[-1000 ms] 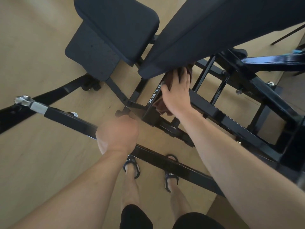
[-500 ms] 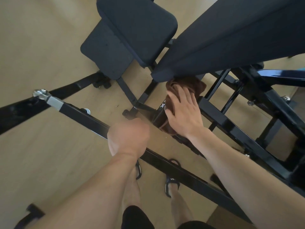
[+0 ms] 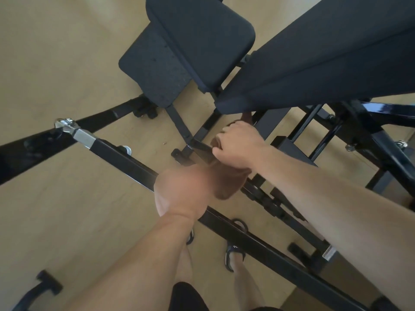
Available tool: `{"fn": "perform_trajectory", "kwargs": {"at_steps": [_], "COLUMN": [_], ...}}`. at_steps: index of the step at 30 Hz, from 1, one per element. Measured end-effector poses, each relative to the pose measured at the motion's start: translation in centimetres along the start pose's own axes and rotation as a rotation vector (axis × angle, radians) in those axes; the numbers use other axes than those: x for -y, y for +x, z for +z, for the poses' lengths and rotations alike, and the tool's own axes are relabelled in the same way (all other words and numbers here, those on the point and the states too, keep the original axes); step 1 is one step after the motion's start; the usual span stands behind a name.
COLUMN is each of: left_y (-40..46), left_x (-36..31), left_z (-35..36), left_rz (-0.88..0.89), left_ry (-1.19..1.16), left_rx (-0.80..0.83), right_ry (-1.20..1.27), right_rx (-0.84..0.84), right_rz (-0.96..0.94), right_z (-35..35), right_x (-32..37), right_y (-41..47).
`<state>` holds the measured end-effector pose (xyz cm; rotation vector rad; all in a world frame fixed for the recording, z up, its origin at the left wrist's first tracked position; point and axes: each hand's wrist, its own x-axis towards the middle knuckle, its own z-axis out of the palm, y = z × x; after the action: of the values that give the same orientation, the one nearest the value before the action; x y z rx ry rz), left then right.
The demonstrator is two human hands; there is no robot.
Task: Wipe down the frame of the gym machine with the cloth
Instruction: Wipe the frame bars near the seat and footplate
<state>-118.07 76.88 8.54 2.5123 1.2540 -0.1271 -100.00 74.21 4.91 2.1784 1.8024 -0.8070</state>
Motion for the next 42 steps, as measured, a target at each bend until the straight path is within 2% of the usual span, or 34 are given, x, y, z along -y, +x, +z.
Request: {"fn": "perform_trajectory", "kwargs": {"at_steps": [3,8,10,14,17,19,23,25,28,32,35,39,42], "left_y": [0.0,-0.1,-0.1,0.1,0.1,0.1,-0.1,-0.1,0.0,0.1,0.0,0.0,-0.2], "left_x": [0.1,0.0,-0.1,0.1,0.2,0.4,0.2,0.1,0.4,0.5,0.5,0.6,0.6], "left_z": [0.1,0.0,0.0,0.2,0.5,0.6,0.4,0.3,0.6,0.6,0.3,0.6,0.5], "left_rz": [0.005,0.005,0.006,0.016,0.025,0.036,0.036,0.025,0.037,0.044,0.072,0.080,0.084], "left_ry": [0.014,0.020,0.031,0.026,0.029,0.037,0.043,0.049,0.067,0.044,0.016,-0.006,-0.025], "left_rx": [0.005,0.017,0.016,-0.008,-0.046,-0.055,-0.029,-0.024,-0.017,-0.034,-0.059,-0.081,-0.136], "right_ry": [-0.058,0.020,0.011,0.002,0.004,-0.004,-0.017,-0.010,-0.006,-0.032,-0.061,-0.030,-0.036], "right_rx": [0.016,-0.160,-0.168,-0.049,0.103,0.148,-0.089,-0.148,-0.065,0.229,0.410,0.422,0.361], "right_rz": [0.053,-0.092,-0.127,-0.145,-0.052,-0.024,-0.137,-0.165,-0.175,-0.216,-0.168,0.005,-0.028], "right_z": [-0.1,3.7,4.3,2.2,0.4,0.3,2.6,3.6,2.9,0.9,1.7,4.2,3.3], "right_x": [0.8,2.8,2.8,2.1,2.5,3.0,2.8,2.6,2.7,4.0,5.6,6.7,5.9], "right_y": [0.5,-3.2,-3.8,-1.5,1.1,1.6,-1.5,-2.6,-1.4,2.1,5.1,8.0,7.2]}}
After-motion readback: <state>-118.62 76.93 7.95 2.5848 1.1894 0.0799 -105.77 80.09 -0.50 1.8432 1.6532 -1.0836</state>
